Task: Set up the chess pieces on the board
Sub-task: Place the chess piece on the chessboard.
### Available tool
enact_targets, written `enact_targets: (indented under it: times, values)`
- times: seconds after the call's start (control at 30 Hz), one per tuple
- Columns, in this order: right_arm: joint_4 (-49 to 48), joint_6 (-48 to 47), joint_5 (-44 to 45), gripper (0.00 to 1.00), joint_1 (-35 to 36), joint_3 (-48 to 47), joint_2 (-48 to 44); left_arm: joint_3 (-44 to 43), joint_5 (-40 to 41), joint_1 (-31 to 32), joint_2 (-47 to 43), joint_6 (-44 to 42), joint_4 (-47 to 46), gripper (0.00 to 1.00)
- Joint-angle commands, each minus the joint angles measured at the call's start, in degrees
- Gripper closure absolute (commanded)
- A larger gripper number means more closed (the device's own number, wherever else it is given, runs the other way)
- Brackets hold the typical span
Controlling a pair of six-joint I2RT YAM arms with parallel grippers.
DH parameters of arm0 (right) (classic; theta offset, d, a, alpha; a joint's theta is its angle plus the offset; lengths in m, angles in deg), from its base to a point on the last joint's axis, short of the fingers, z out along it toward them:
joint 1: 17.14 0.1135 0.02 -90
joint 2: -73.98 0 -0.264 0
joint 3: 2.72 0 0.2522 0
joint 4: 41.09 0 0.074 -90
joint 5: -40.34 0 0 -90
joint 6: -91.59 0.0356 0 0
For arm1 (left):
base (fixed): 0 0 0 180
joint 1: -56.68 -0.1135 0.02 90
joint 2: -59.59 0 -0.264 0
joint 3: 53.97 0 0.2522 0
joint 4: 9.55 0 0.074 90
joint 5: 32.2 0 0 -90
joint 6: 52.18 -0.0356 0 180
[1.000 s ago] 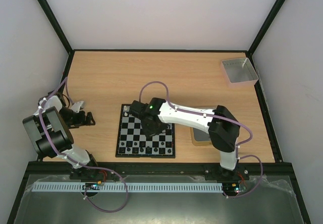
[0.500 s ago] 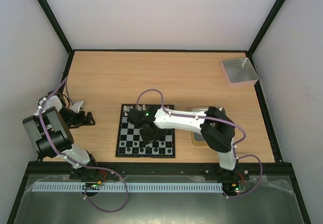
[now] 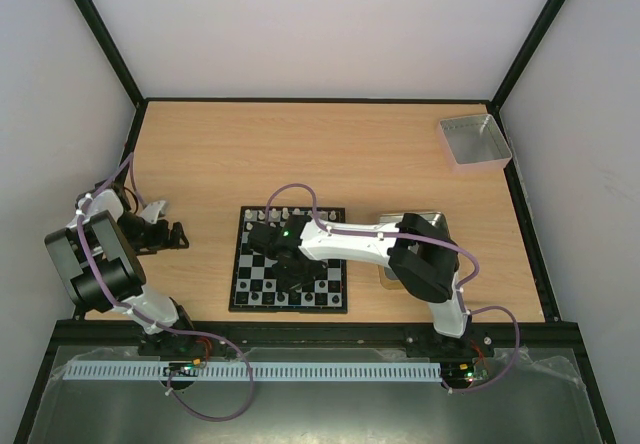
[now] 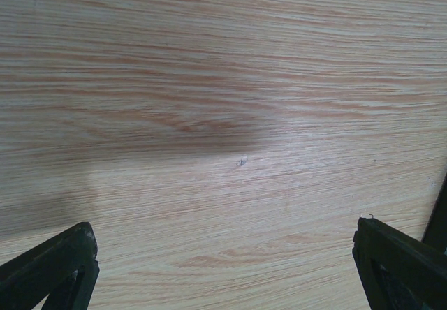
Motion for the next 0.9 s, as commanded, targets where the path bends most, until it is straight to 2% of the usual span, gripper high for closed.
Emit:
enact_targets:
  times: [0.0, 0.87]
  values:
    - [0.26, -0.09, 0.31, 0.97, 0.29, -0.84, 1.06, 0.37, -1.1, -0.5, 0.64, -0.71, 1.8, 0.01]
    - [0.22, -0.37, 1.74, 0.94, 0.29, -2.66, 2.82, 0.46, -0.89, -1.1, 0.0, -0.54, 1.75, 0.01]
